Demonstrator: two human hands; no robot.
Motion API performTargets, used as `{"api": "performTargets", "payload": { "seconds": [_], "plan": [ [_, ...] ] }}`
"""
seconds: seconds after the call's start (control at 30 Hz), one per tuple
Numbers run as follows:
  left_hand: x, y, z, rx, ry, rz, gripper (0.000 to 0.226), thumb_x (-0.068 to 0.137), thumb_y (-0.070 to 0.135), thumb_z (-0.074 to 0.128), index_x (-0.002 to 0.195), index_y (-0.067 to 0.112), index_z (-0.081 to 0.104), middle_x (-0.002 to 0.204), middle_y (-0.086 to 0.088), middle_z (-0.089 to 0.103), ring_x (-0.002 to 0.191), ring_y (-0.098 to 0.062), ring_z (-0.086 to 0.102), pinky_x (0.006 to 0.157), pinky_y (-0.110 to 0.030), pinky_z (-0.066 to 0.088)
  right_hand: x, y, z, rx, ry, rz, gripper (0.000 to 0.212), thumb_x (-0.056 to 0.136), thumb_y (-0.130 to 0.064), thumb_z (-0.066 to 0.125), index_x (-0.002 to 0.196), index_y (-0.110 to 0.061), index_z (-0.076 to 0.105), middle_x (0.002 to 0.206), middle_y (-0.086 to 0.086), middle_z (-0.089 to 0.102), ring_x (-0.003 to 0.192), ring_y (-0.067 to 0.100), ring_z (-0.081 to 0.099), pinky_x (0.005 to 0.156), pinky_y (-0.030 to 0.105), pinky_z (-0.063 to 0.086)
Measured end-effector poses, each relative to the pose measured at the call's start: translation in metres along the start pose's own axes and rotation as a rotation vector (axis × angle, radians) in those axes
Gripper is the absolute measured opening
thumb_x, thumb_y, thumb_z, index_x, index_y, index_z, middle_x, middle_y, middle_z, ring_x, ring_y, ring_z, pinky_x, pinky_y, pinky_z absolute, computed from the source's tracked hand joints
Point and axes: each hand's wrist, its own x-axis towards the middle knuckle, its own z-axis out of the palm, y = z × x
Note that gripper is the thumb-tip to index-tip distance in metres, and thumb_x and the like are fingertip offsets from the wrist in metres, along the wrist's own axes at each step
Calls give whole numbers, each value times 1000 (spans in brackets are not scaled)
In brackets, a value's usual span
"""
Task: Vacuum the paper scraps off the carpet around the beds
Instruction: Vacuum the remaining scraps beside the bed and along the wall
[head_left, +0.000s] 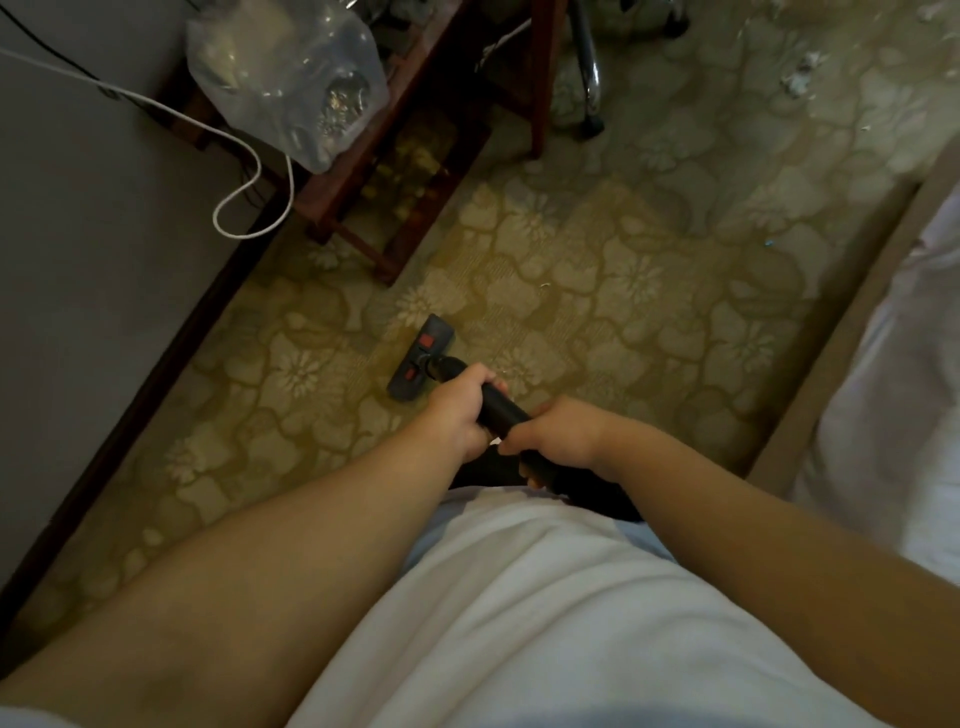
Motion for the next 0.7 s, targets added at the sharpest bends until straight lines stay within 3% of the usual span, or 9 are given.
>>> {"api": "performTargets", "payload": {
  "seconds": [0.13, 0.23, 0.4, 0.57, 0.7],
  "plan": [
    [-6, -24, 29, 37, -12, -12, 8, 93, 10, 61, 86, 6, 59, 76, -6, 60, 69, -18, 57, 75, -39, 52, -13, 26, -22, 5, 29, 0, 30, 89, -23, 78, 103, 2, 72, 75, 15, 74, 61, 27, 69, 62, 40, 59],
    [-15, -56, 65, 64, -32, -19, 7, 94, 10, 62, 88, 6, 60, 77, -6, 60, 70, -18, 58, 68, -38, 52, -33, 59, -51, -5, 59, 19, 28, 88, -25, 78, 98, 1, 75, 68, 12, 74, 57, 25, 69, 61, 36, 58],
    [-36, -126, 145, 122, -90, -49, 9, 93, 10, 61, 85, 7, 59, 74, -5, 60, 70, -19, 57, 66, -38, 51, -80, 131, -116, -8, 96, 31, 27, 89, -30, 77, 98, -5, 76, 85, 15, 80, 73, 28, 75, 79, 41, 63],
    [-60, -204, 234, 240, -210, -120, 13, 94, 10, 60, 82, 9, 58, 74, -4, 58, 69, -17, 55, 62, -36, 50, -130, 219, -179, 141, 183, 86, 28, 90, -27, 78, 102, -3, 74, 84, 14, 80, 80, 30, 79, 74, 38, 64],
    [-74, -259, 287, 368, -278, -156, 14, 92, 10, 60, 79, 10, 59, 72, -4, 59, 68, -18, 56, 62, -38, 49, -163, 280, -206, 274, 263, 128, 28, 88, -28, 79, 100, -2, 77, 85, 16, 80, 76, 29, 78, 85, 45, 63]
  ]
}}
